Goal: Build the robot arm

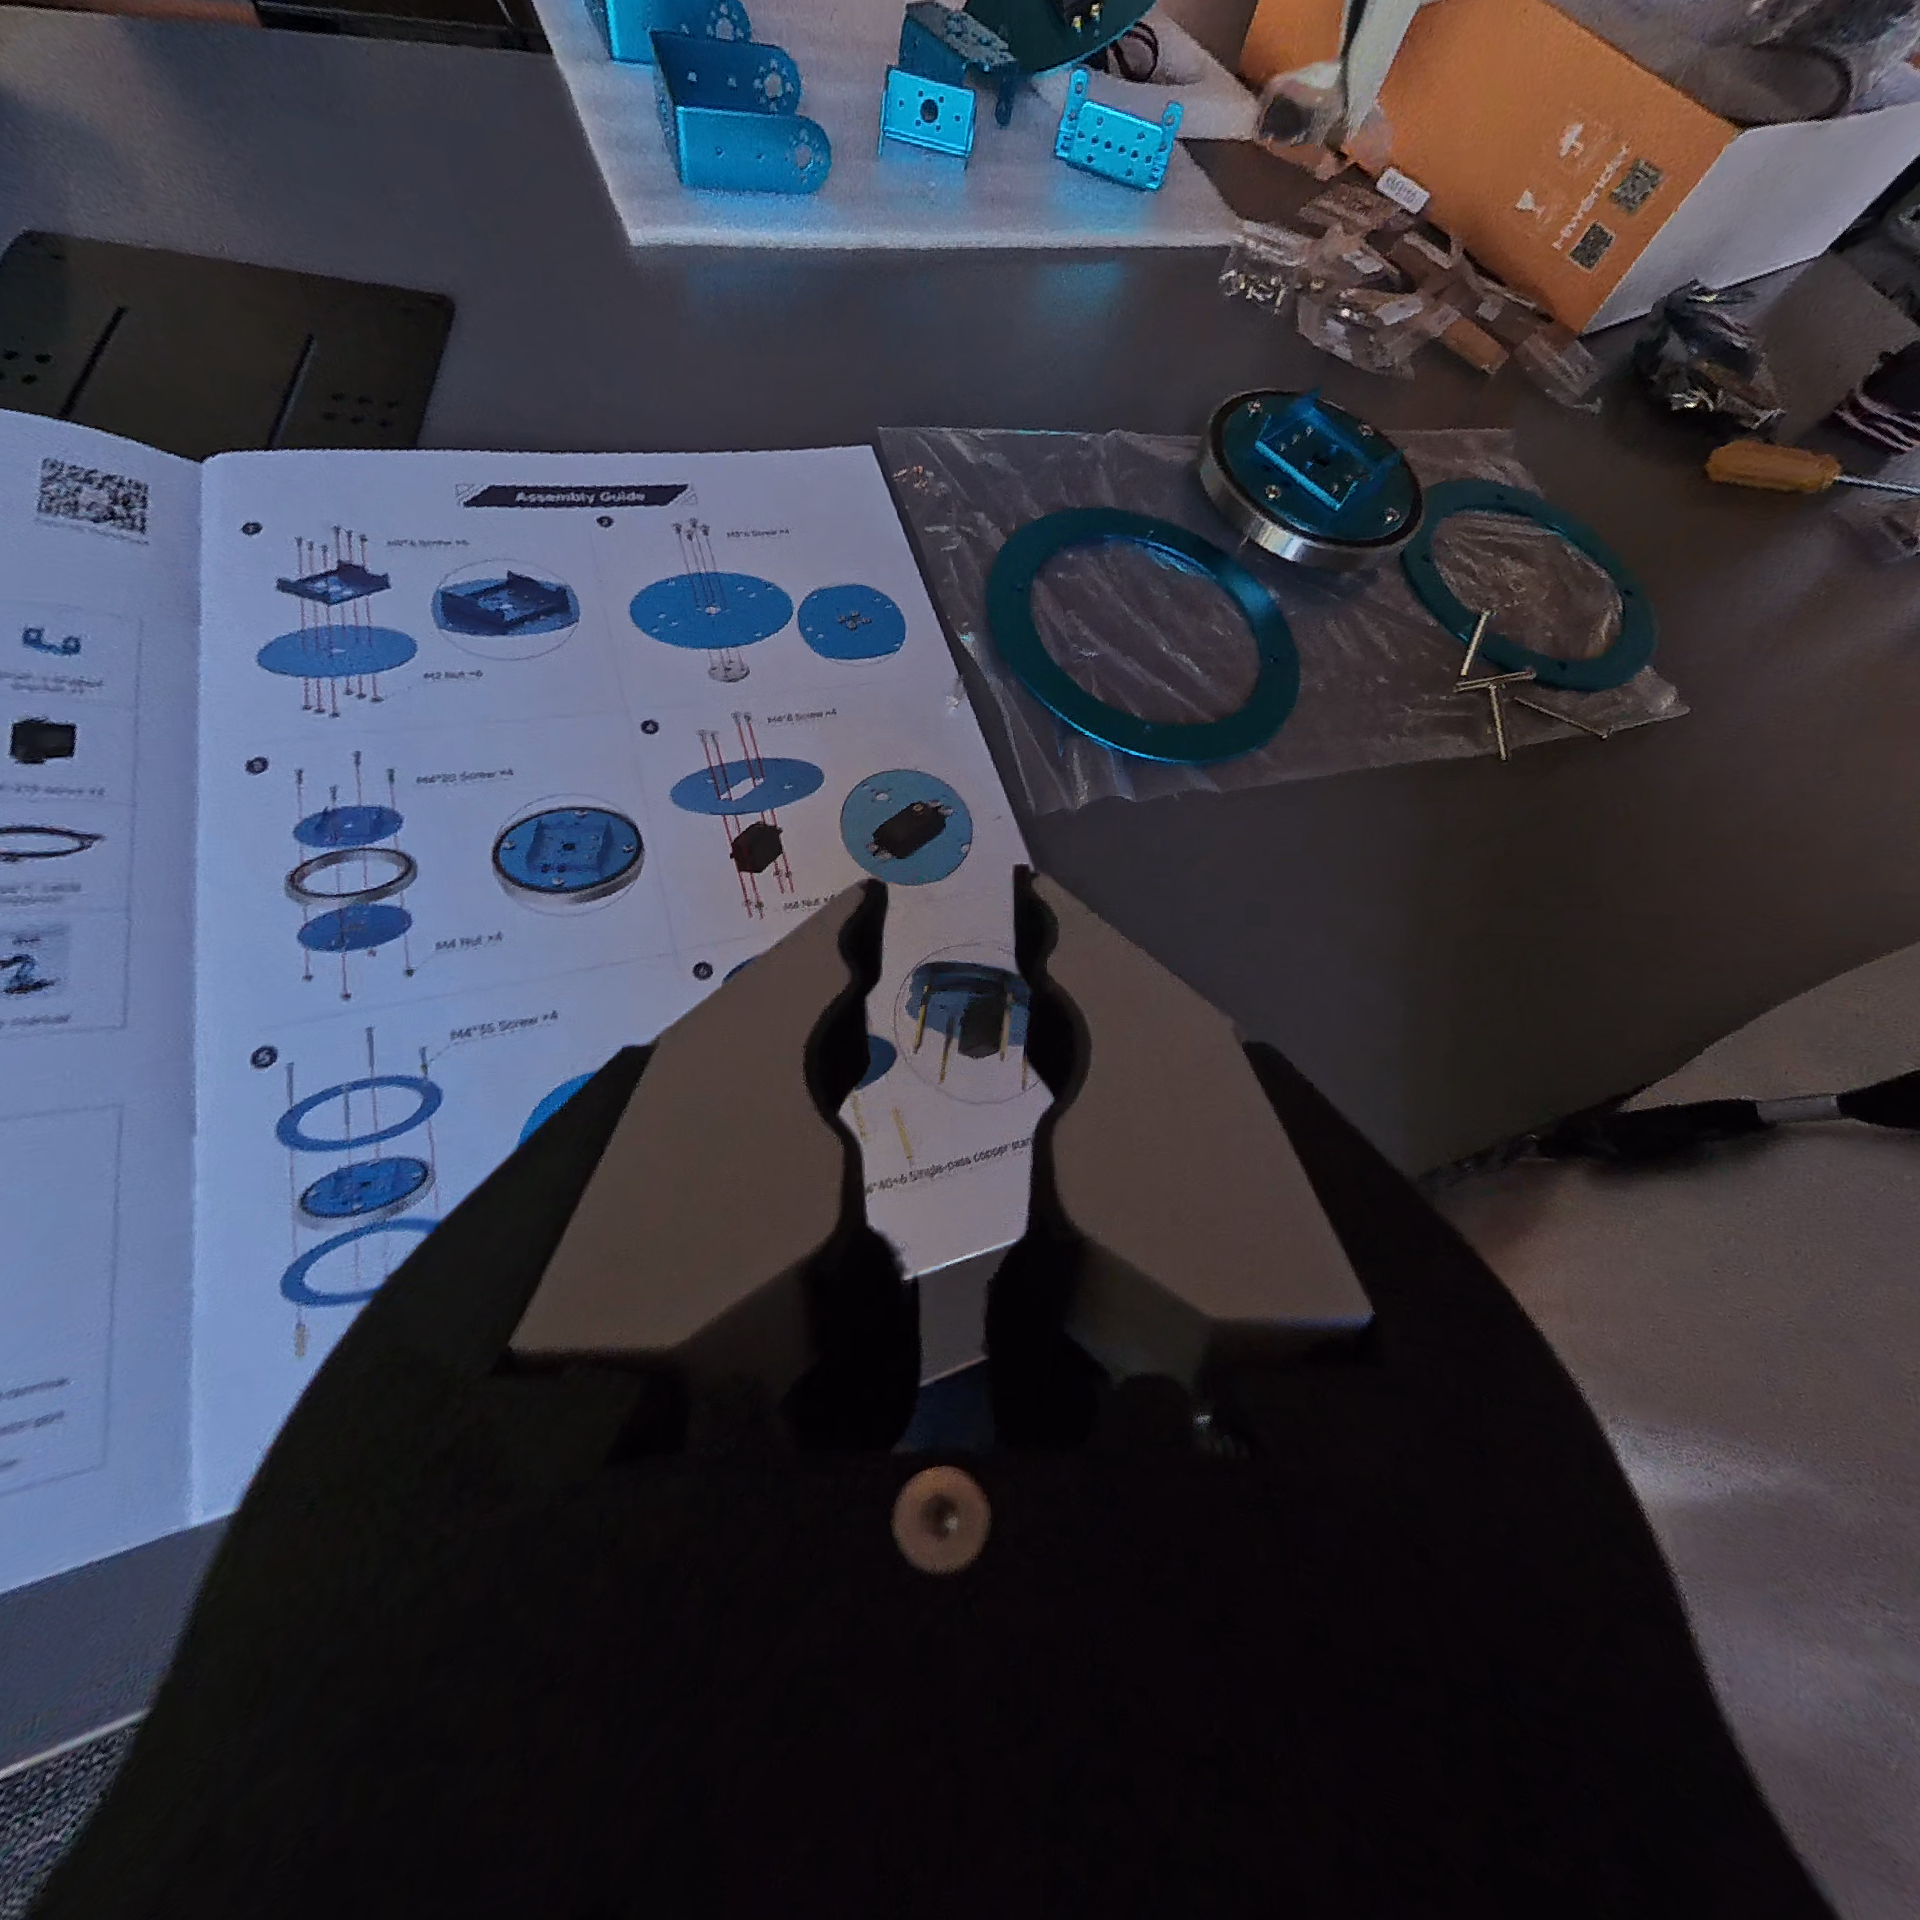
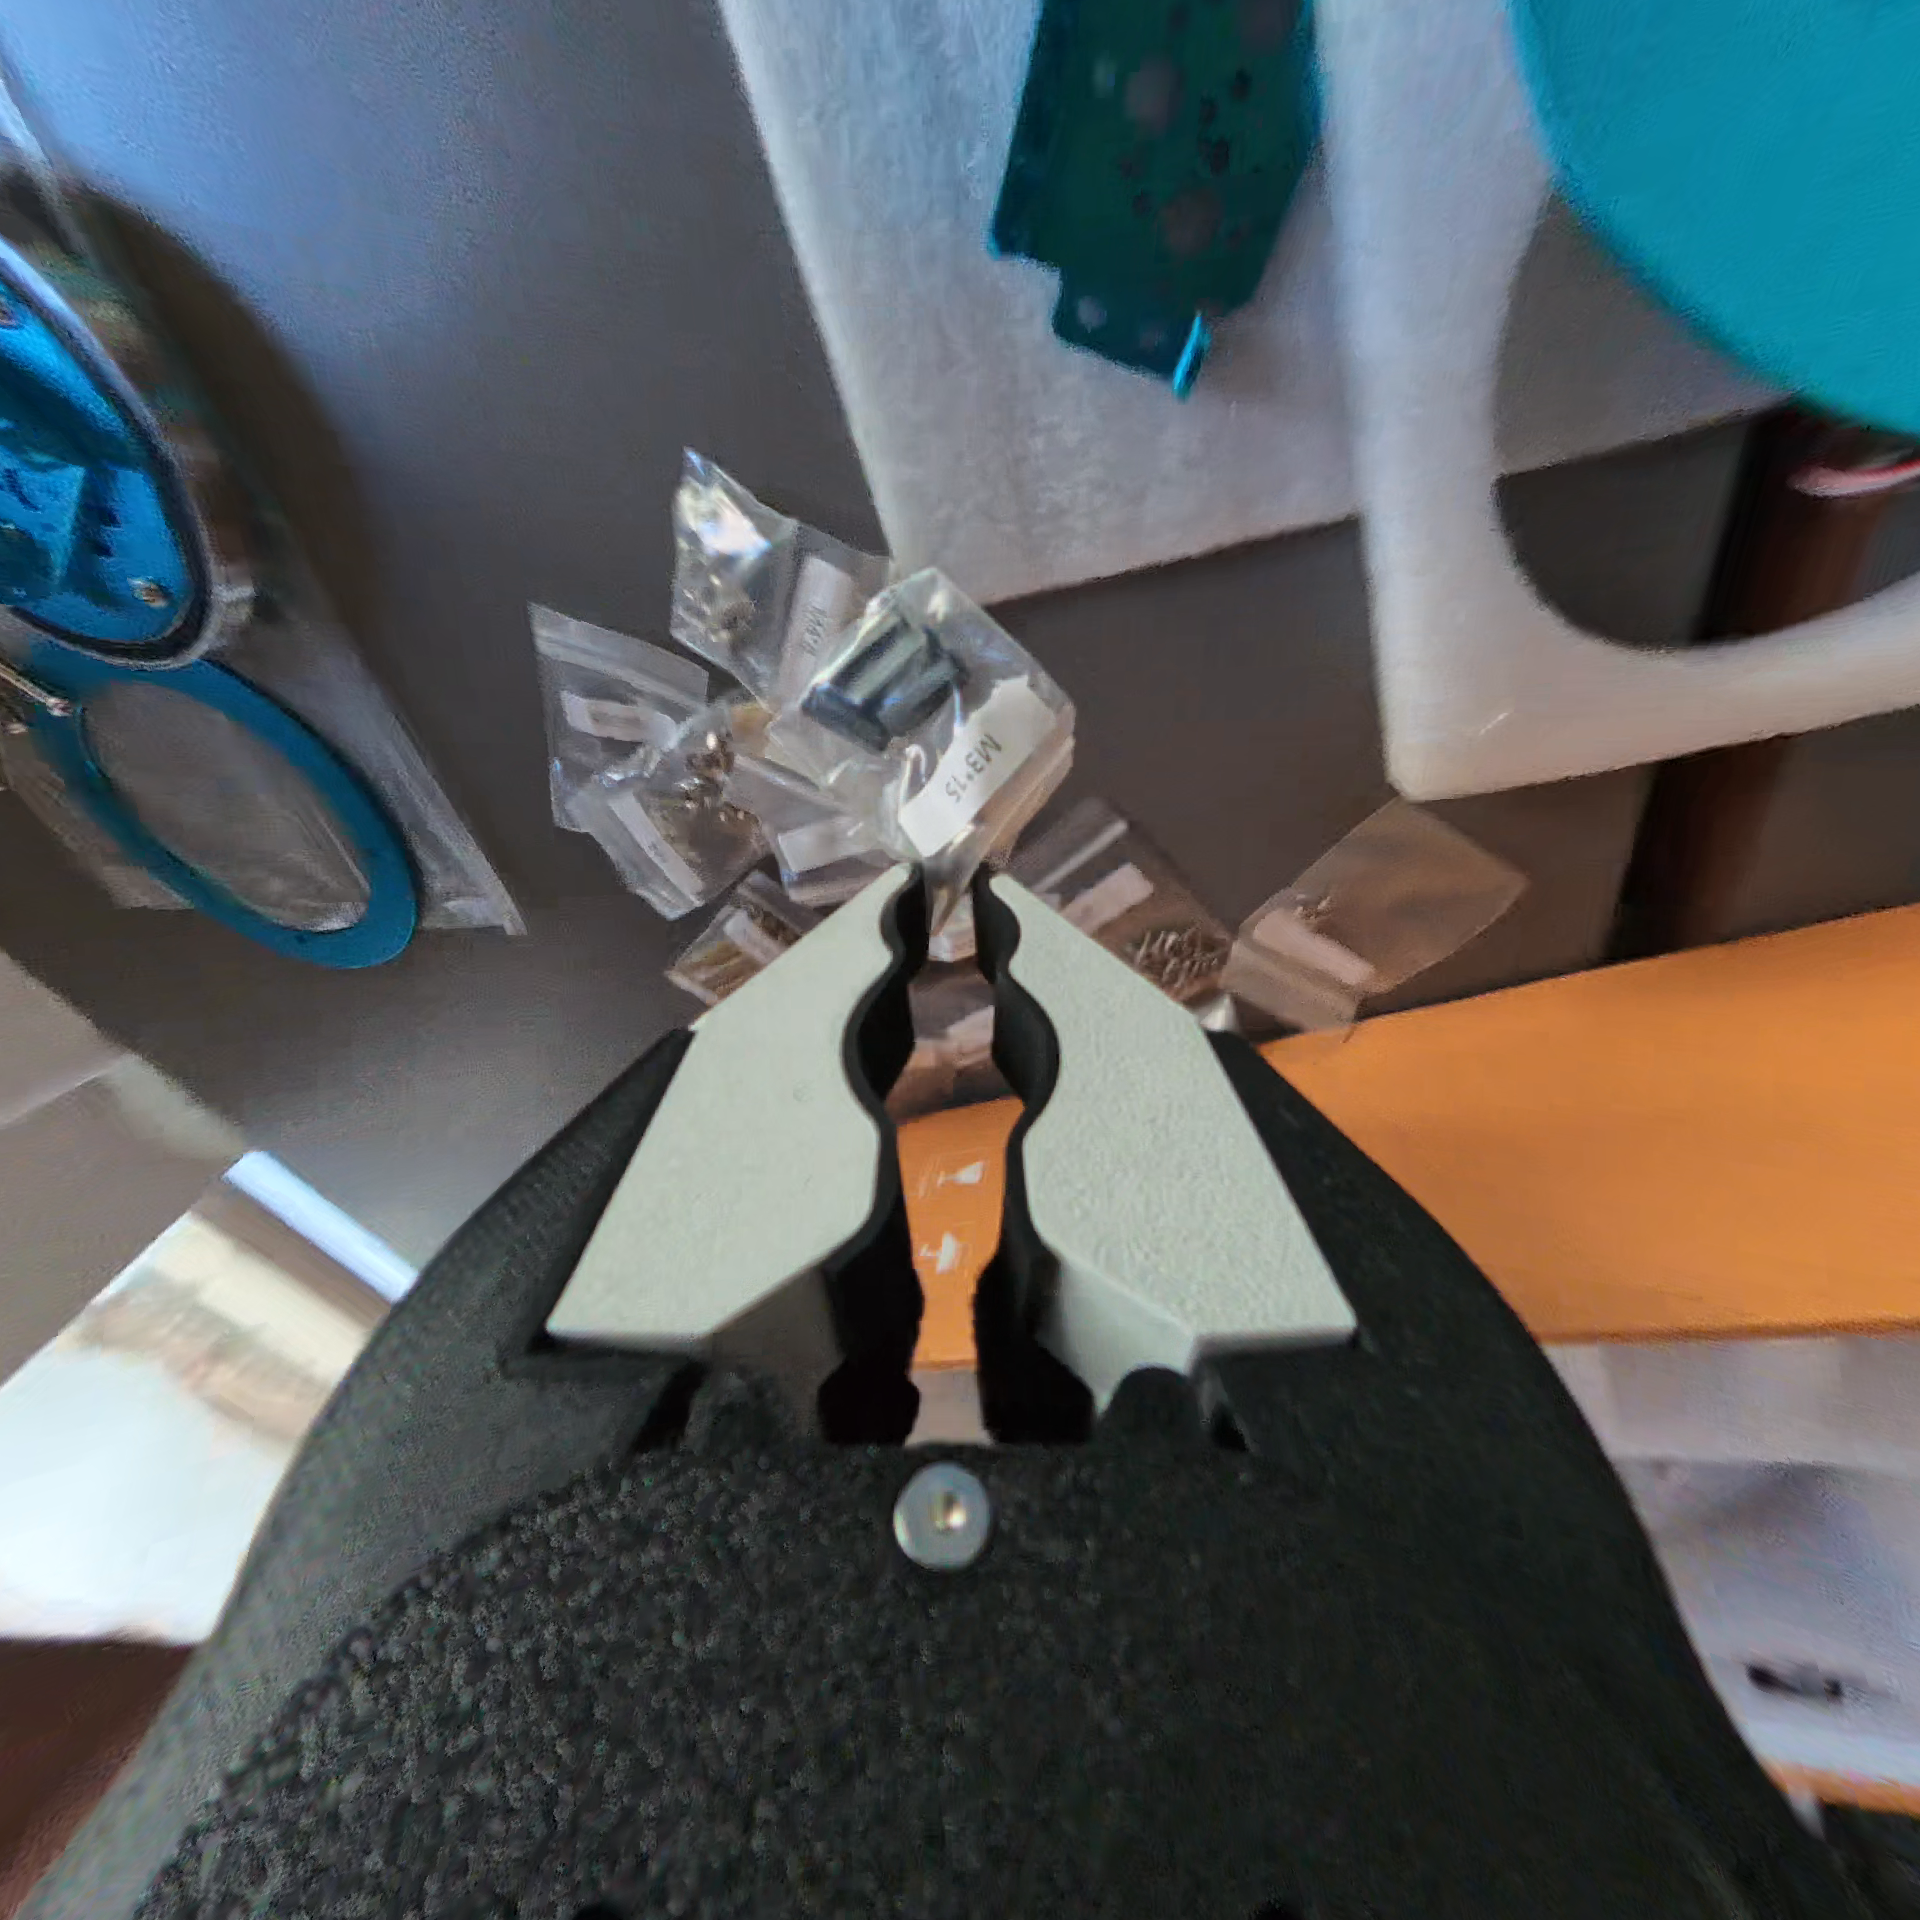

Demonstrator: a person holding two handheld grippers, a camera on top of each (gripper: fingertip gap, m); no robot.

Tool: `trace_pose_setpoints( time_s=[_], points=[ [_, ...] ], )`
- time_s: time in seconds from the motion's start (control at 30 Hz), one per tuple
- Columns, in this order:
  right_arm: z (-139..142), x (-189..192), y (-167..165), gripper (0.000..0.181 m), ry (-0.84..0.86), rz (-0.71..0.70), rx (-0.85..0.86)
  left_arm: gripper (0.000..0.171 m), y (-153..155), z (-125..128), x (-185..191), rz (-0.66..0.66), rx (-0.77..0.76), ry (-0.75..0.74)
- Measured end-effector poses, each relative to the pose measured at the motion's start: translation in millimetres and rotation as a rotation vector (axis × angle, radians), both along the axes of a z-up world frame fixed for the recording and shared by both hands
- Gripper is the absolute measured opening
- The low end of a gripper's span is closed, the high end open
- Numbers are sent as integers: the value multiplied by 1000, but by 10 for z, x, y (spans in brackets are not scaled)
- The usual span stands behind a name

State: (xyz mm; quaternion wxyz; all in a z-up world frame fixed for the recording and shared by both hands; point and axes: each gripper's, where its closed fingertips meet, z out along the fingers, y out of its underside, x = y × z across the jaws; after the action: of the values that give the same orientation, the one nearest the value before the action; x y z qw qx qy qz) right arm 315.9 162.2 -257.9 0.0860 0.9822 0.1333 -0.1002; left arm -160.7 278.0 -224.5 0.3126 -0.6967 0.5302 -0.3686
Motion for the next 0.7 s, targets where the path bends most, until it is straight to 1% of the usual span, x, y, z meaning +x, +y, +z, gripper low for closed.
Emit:
trace_pose_setpoints(
  time_s=[0.07, 0.1, 0.17, 0.2, 0.3, 0.4, 0.5, 0.57, 0.63, 0.7],
  points=[
    [-114, 130, -158, 6, -119, 13, -148, 24, -47, 21, 42, -20, 19, -8],
    [-155, 178, -221, 6, -166, 31, -177, 24, -64, 21, 44, -23, 27, -10],
    [-216, 80, -319, 8, -126, 11, -173, 24, -78, 10, 32, -16, 29, -17],
    [-240, 69, -341, 11, -119, 2, -145, 24, -75, 3, 26, -8, 20, -25],
    [-273, 194, -419, 24, -188, -4, -55, 24, -62, -18, 19, 5, -19, -42],
    [-307, 194, -467, 26, -188, -1, -1, 24, -39, -45, 3, 6, -16, -31],
    [-410, 193, -530, 29, -192, 15, -20, 24, -15, -53, -22, 9, -1, -19],
    [-406, 203, -481, 26, -199, 7, 10, 24, -9, -49, -29, 13, -3, -21],
    [-395, 194, -492, 9, -203, 18, 11, 24, -17, -42, -22, 13, -6, -26],
    [-347, 200, -539, 5, -218, 54, -3, 24, -37, -31, -4, 9, -6, -32]
  ],
)
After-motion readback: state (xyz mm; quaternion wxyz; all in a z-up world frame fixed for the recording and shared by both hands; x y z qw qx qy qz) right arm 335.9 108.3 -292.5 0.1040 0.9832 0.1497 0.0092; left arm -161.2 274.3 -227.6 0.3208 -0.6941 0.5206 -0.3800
